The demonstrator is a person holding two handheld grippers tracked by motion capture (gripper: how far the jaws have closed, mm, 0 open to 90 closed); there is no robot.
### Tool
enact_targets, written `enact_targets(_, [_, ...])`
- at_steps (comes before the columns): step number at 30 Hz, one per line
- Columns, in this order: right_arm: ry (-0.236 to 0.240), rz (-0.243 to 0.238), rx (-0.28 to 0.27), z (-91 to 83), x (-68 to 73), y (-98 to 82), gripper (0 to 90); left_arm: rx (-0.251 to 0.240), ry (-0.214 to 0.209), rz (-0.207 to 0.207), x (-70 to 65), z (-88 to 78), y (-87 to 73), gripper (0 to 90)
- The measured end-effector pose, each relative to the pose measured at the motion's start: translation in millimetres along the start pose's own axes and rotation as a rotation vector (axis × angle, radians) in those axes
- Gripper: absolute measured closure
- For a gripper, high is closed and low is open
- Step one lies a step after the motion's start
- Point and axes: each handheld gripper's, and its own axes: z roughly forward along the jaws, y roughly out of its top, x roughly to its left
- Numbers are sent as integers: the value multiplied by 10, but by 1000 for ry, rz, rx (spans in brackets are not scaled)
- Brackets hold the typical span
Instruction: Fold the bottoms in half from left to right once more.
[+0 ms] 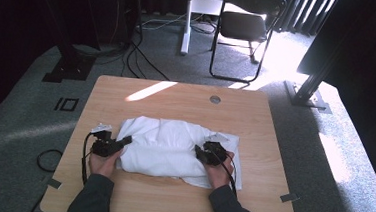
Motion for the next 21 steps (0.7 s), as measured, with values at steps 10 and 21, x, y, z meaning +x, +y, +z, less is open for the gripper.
enact_targets(10, [83, -182, -86, -257, 403, 231, 545, -94, -112, -23, -62, -86, 38, 832])
enact_targets(21, [116, -204, 59, 115, 464, 100, 543, -115, -172, 144, -492, -136, 341, 834])
